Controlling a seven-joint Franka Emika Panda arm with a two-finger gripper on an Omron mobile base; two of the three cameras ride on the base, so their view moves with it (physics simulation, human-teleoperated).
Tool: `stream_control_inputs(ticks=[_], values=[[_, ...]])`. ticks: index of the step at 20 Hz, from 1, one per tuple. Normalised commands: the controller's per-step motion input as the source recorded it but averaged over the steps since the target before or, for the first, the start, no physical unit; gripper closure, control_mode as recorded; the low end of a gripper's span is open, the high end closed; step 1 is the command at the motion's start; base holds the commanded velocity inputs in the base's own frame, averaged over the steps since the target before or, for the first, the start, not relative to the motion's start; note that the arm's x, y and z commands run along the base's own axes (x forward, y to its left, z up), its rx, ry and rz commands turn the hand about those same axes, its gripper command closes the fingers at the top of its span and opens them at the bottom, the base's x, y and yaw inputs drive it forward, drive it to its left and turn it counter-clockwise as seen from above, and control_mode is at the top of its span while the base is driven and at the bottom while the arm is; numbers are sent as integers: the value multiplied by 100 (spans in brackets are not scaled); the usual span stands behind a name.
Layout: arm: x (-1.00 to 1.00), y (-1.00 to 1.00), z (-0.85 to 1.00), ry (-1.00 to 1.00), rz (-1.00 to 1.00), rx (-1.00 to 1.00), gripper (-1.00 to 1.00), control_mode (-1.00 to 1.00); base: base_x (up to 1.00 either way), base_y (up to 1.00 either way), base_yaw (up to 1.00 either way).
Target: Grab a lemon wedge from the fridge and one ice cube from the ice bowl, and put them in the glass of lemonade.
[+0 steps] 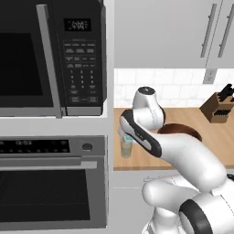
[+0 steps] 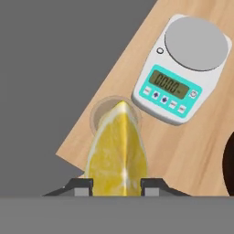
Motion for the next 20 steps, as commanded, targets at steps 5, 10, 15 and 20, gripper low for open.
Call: stream_control_inputs(ticks=[5,10,15,20], values=[[26,0,-7,4,0,0,100,-100,0,0,0],[3,4,-34,11,0,0,100,-100,0,0,0],[0,9,-36,11,0,0,100,-100,0,0,0],[5,11,-11,2,0,0,100,-100,0,0,0]])
